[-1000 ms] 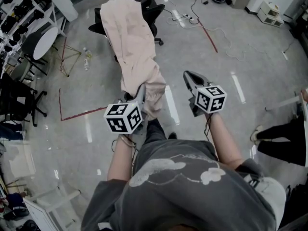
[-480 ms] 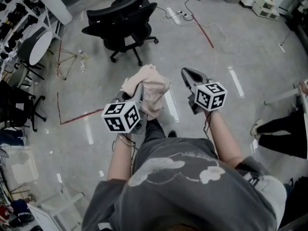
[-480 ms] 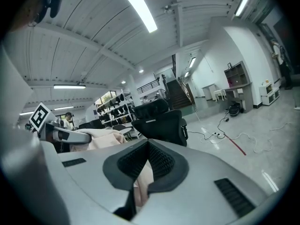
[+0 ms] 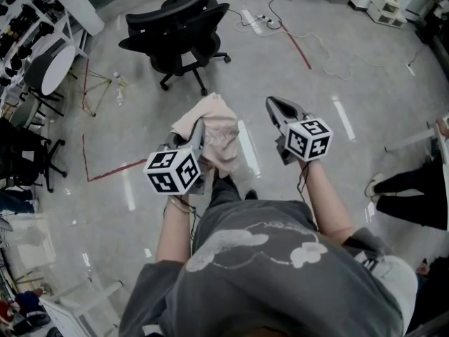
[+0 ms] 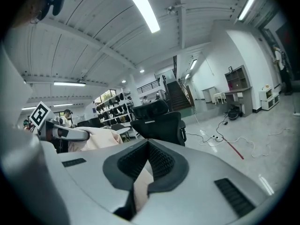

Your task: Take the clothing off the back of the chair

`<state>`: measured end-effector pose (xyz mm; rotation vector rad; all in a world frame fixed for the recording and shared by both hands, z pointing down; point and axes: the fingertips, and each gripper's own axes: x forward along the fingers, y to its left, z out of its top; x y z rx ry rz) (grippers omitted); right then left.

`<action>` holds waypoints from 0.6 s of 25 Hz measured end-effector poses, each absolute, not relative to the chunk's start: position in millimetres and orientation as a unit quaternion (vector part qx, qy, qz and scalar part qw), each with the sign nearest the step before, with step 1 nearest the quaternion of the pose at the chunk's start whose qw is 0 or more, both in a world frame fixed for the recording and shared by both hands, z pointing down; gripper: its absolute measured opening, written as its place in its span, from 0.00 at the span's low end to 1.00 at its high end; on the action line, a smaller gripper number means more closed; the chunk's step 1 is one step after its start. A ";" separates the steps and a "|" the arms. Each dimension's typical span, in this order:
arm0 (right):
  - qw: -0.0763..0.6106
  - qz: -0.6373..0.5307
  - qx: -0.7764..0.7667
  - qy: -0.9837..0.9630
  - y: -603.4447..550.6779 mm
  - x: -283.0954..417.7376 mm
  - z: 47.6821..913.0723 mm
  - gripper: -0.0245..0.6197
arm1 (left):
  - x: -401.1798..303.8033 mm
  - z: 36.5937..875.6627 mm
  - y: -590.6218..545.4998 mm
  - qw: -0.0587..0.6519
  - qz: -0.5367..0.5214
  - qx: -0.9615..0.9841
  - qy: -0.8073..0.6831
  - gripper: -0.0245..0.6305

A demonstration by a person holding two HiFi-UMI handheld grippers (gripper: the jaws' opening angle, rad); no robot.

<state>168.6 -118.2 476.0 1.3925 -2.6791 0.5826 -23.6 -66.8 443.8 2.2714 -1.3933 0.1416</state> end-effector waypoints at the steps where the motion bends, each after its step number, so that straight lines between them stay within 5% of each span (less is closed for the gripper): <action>1: 0.034 0.187 0.451 -0.872 -118.4 166.8 474.9 0.03 | -24.2 442.0 -67.5 0.233 0.048 0.828 -0.508 0.07; 15: 0.045 0.176 0.457 -0.871 -124.1 162.9 473.8 0.02 | -40.4 437.4 -77.8 0.224 0.043 0.823 -0.520 0.07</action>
